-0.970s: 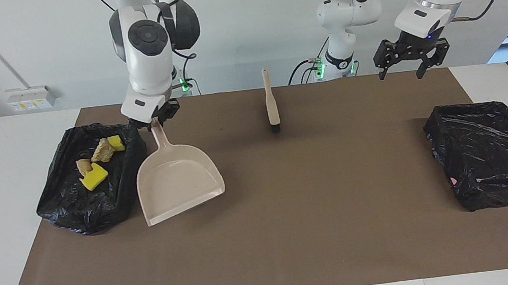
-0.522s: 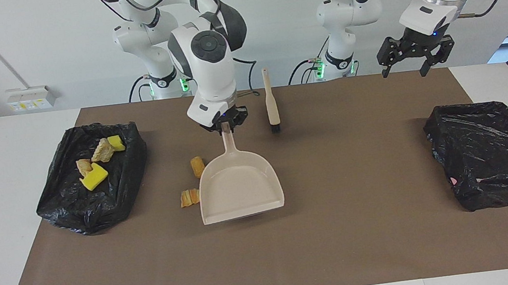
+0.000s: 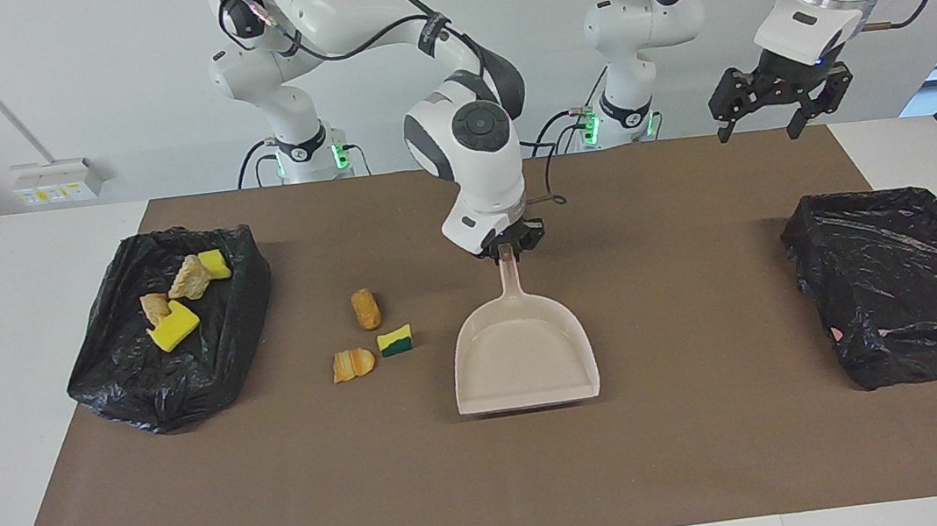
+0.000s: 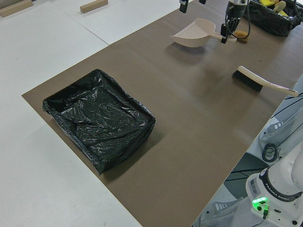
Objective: Sweep and dump trash in bin
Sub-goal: 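Return the dustpan to the mat center with the right gripper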
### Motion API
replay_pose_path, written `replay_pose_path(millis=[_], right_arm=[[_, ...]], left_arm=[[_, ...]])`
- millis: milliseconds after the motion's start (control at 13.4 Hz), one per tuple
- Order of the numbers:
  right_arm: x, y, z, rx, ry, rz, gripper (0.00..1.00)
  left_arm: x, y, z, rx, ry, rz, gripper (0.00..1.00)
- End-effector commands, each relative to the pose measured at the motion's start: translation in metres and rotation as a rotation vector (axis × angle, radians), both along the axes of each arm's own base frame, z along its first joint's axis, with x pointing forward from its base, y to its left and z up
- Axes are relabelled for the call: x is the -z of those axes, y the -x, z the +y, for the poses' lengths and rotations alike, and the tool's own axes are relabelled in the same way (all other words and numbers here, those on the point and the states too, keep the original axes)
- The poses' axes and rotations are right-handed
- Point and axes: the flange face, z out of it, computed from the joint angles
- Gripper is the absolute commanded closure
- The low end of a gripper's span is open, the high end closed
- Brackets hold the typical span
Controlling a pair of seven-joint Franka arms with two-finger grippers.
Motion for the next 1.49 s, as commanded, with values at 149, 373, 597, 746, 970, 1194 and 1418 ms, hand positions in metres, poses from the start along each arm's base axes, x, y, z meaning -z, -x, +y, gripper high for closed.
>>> replay_pose_path(millis=[149,373,597,746,970,1194,1418], right_arm=[[0.017,-0.012,0.016,0.081,-0.044,-0.011,1.00],[0.036,-0.010,0.021,0.023,-0.032,-0.016,1.00],[0.035,-0.013,0.019,0.003,-0.043,-0.027,1.00],[0.034,-0.012,0.019,-0.022,-0.042,-0.033,0.74],[0.024,-0.013,0.016,-0.054,-0.026,-0.054,0.00],[-0.018,-0.016,0.000,-0.026,-0.052,-0.081,0.00],[-0.066,-0.032,-0.057,0.040,-0.040,-0.074,0.00]], left_arm=[[-0.002,0.001,0.010,-0.005,-0.018,0.009,0.00],[-0.002,0.001,0.020,-0.025,-0.023,0.013,0.00],[-0.002,0.003,0.023,-0.032,-0.047,0.022,0.00],[-0.006,0.003,0.027,-0.036,-0.080,0.004,0.00],[-0.006,0.002,0.029,-0.043,-0.078,0.000,0.00],[-0.007,0.002,0.032,-0.056,-0.070,-0.002,0.00],[-0.006,0.004,0.034,-0.056,-0.069,0.001,0.00]])
